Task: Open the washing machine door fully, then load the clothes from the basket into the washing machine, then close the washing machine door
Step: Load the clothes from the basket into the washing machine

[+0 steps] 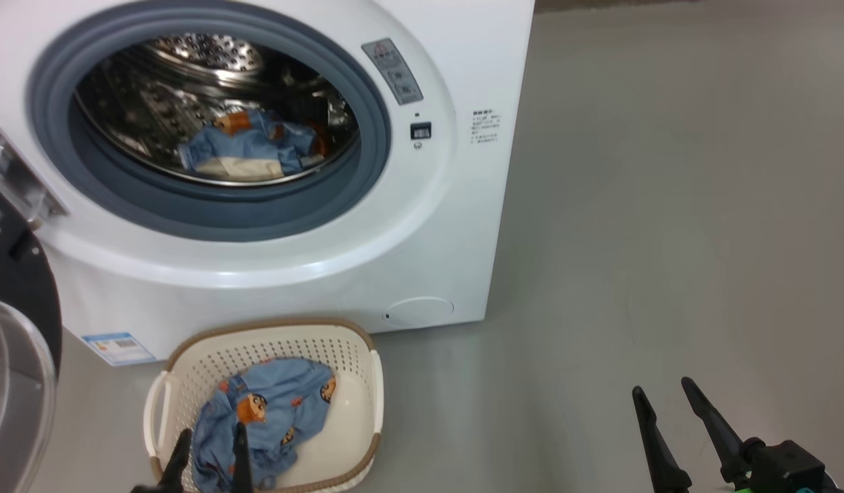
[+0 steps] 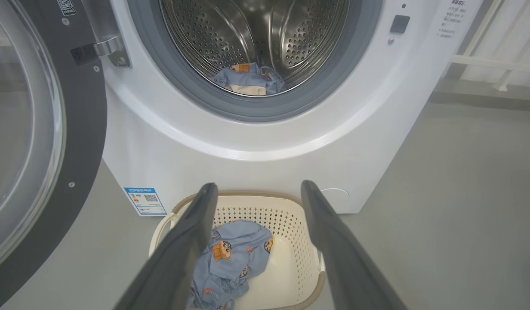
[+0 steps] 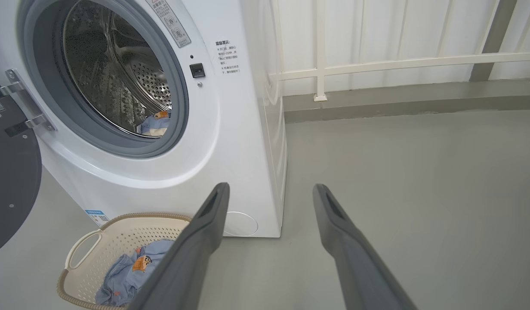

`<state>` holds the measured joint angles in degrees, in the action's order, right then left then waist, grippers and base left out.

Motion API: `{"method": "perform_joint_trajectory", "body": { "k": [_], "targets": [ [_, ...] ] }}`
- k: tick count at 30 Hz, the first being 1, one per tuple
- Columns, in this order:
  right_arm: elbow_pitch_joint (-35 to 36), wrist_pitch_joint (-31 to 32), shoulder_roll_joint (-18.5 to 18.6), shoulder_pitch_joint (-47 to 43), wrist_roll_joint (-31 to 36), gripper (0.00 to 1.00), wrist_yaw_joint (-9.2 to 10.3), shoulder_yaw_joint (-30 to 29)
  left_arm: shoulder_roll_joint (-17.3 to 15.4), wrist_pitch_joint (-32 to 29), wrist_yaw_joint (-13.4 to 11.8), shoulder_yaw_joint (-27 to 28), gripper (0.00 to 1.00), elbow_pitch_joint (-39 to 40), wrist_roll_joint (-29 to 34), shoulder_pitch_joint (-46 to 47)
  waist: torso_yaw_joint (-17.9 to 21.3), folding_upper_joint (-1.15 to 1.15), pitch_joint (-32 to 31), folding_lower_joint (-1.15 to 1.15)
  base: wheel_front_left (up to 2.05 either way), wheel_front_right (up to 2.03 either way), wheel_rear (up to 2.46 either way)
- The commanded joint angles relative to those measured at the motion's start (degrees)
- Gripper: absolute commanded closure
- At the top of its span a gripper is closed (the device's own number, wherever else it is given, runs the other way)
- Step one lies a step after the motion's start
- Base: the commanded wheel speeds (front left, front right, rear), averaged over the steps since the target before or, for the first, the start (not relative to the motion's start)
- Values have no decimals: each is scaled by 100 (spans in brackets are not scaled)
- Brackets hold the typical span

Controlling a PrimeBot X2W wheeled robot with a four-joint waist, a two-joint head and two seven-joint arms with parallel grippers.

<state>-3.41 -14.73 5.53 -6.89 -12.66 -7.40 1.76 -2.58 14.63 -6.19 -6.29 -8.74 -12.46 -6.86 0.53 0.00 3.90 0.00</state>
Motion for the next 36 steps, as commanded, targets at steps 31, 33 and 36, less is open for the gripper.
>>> {"method": "perform_joint_trajectory", "body": {
  "k": [31, 33, 36],
  "targets": [
    [472, -27, 241, 1740, -66, 0, -9, 308, -708, -296, 619, 21, 0, -5708, 48, 5143, 535, 0, 3758, 0, 0, 0, 0],
    [481, -27, 242, 1756, -80, 0, -9, 306, -716, -311, 631, 35, 0, -5822, 21, 5237, 549, 0, 3826, 0, 0, 0, 0],
    [498, -27, 273, 1773, -103, 0, -9, 315, -711, -368, 605, 41, 0, -6090, -19, 5491, 579, 0, 4039, 0, 0, 0, 0]
  ]
}}
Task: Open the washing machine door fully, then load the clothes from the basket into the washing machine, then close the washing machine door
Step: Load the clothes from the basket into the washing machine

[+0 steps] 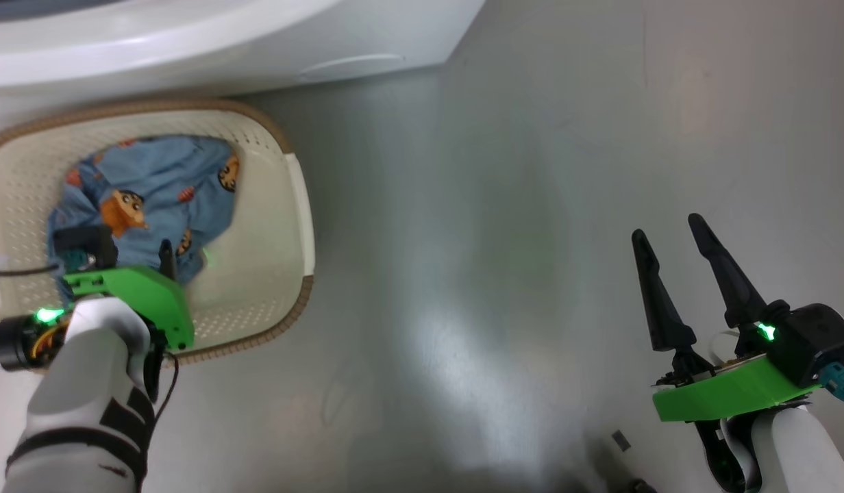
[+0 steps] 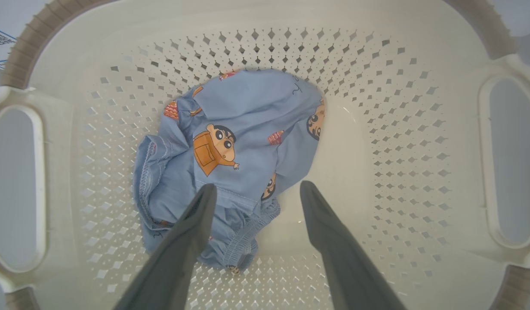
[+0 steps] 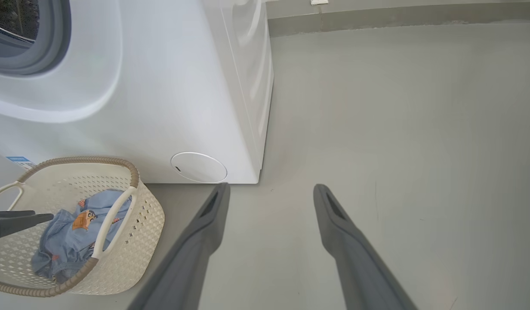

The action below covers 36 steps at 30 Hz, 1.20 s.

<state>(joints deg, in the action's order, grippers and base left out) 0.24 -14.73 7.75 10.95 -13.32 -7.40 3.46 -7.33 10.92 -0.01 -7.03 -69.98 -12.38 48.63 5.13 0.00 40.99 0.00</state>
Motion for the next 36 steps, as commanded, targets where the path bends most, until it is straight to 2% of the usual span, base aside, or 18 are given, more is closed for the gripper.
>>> {"method": "perform_joint_trajectory", "body": {
  "k": [1, 14, 30, 36],
  "targets": [
    [146, -27, 57, -6, -57, 0, -9, 142, -230, -5, -21, 119, 0, -20, -44, 19, 127, 0, 409, 0, 0, 0, 0],
    [306, -27, 78, 88, -121, 0, -9, 81, -383, 37, -78, 198, 0, -293, -247, 763, 197, 0, 1252, 0, 0, 0, 0],
    [472, -27, 108, 22, -130, 0, -9, 58, -580, 41, -177, 195, 0, -375, -398, 1182, 355, 0, 1578, 0, 0, 0, 0],
    [535, -27, 79, -6, -136, 0, -9, 61, -707, -60, -289, 135, 0, -386, -384, 1341, 466, 0, 1703, 0, 0, 0, 0]
  ]
}}
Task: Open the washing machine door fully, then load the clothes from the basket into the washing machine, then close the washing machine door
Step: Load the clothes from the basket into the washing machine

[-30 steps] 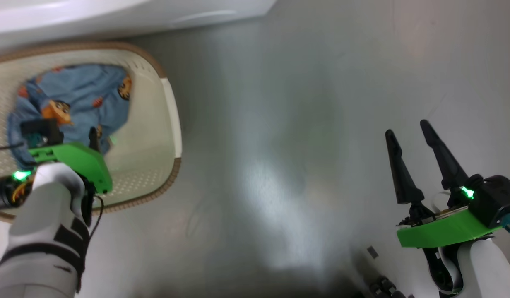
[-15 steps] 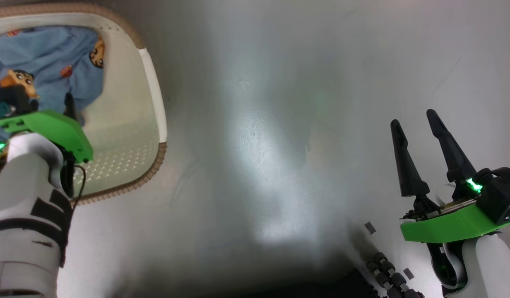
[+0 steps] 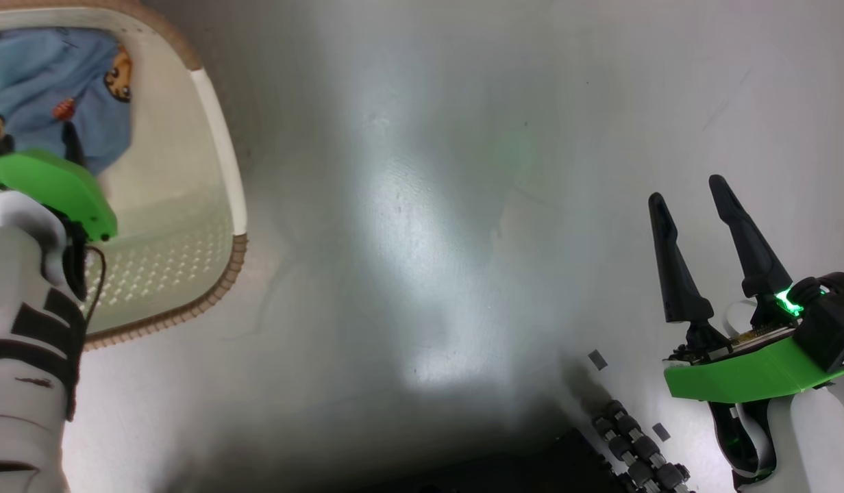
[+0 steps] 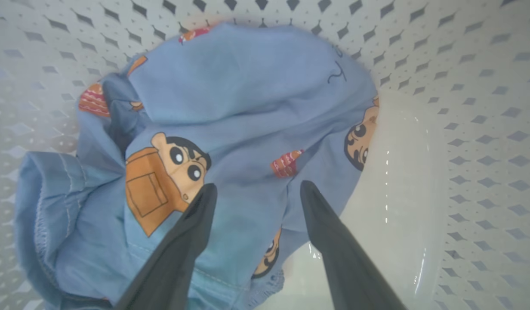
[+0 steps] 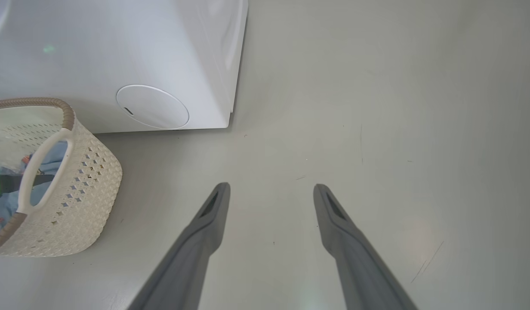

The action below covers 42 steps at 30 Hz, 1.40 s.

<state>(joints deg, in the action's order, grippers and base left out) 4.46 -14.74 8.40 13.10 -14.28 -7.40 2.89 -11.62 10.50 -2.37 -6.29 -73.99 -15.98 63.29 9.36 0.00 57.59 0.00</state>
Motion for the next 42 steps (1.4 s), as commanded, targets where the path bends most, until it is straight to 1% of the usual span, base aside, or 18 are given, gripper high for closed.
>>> {"method": "perform_joint_trajectory", "body": {
  "k": [1, 6, 14, 22, 27, 35, 36, 37, 40, 42],
  "targets": [
    [122, -26, 10, -226, -40, 0, -9, 122, -296, -44, -95, 52, 0, 14, -18, -104, 57, 0, 59, 0, 0, 0, 0],
    [158, -26, -1, -245, -41, 0, -9, 129, -286, -186, -213, -2, 0, 9, -4, -49, 91, 0, 97, 0, 0, 0, 0],
    [227, -26, 14, -258, -67, 0, -9, 123, -391, -477, -441, -76, 0, 5, 5, 31, 170, 0, 155, 0, 0, 0, 0],
    [302, -26, 27, -294, -74, 0, -9, 127, -450, -718, -594, -147, 0, 4, -17, 39, 212, 0, 192, 0, 0, 0, 0],
    [326, -26, 62, -353, -72, 0, -9, 121, -496, -849, -646, -200, 0, 4, -17, 44, 265, 0, 154, 0, 0, 0, 0],
    [387, -26, 64, -466, -69, 0, -9, 108, -466, -938, -656, -315, 0, 4, -8, 101, 294, 0, 130, 0, 0, 0, 0],
    [395, -26, 64, -476, -68, 0, -9, 109, -464, -941, -656, -321, 3, 4, -14, 97, 298, 0, 126, 0, 0, 0, 0],
    [405, -26, 67, -487, -68, 0, -9, 106, -466, -946, -658, -330, 13, 4, -17, 93, 302, 0, 124, 0, 0, 0, 0],
    [440, -26, 87, -529, -72, 0, -9, 80, -477, -975, -675, -348, 18, 4, -34, 69, 314, 0, 112, 0, 0, 0, 0],
    [465, -26, 100, -568, -70, 0, -9, 56, -478, -977, -682, -362, 18, 4, -44, 58, 314, 0, 107, 0, 0, 0, 0]
  ]
}}
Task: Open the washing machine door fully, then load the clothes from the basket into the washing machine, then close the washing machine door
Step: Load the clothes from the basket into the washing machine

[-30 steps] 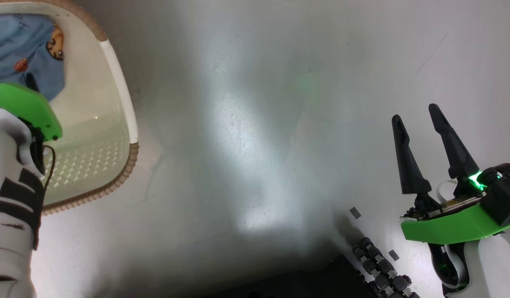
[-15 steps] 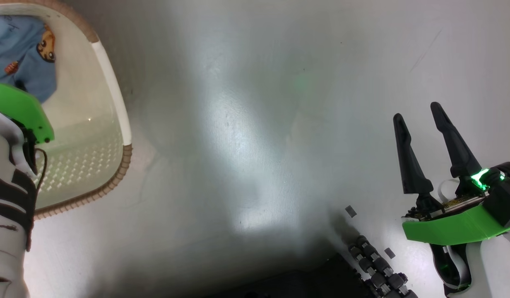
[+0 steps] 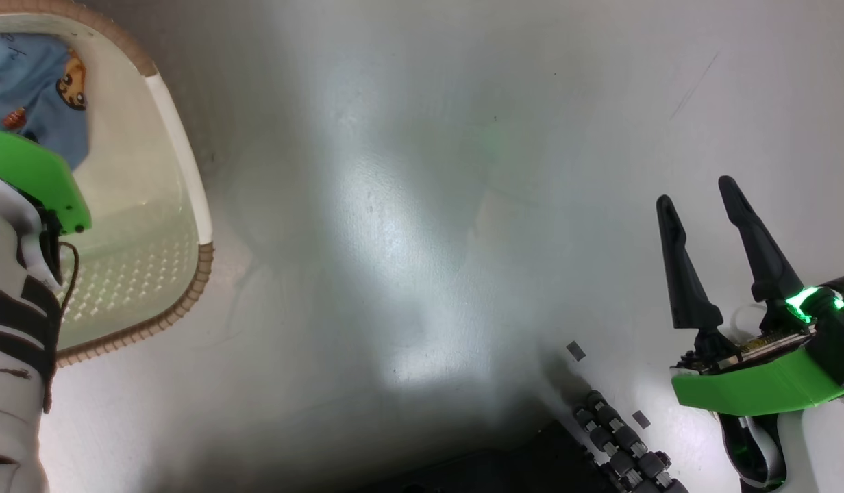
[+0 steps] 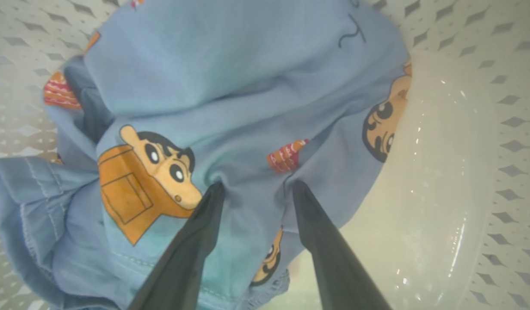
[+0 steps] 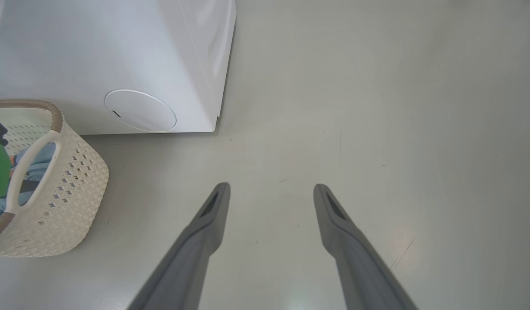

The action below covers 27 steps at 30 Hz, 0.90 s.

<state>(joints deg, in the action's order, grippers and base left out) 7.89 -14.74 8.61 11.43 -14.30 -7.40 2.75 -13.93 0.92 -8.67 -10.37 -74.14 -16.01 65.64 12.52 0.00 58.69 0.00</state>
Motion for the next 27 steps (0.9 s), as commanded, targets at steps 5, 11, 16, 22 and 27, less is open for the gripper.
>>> {"method": "perform_joint_trajectory", "body": {
  "k": [5, 11, 16, 22, 27],
  "targets": [
    [182, -26, 110, -501, -62, 0, -9, 1, -215, -42, -69, 22, 27, 19, -81, -180, -27, 0, -9, 0, 0, 0, 0],
    [245, -26, 133, -584, -46, 0, -9, -49, -180, -76, -42, -13, 76, 19, -118, -181, -70, 0, 2, 0, 0, 0, 0],
    [276, -26, 164, -614, -45, 0, -9, -71, -152, -42, -8, -40, 100, 19, -158, -196, -92, 0, 2, 0, 0, 0, 0],
    [263, -26, 170, -581, -50, 0, -9, -72, -97, 75, 40, -23, 100, 19, -255, -175, -122, 0, 25, 0, 0, 0, 0],
    [211, -26, 99, -379, -102, 0, -9, 11, -103, 404, 127, 109, 100, 19, -442, -199, -138, 0, 18, 0, 0, 0, 0]
  ]
}}
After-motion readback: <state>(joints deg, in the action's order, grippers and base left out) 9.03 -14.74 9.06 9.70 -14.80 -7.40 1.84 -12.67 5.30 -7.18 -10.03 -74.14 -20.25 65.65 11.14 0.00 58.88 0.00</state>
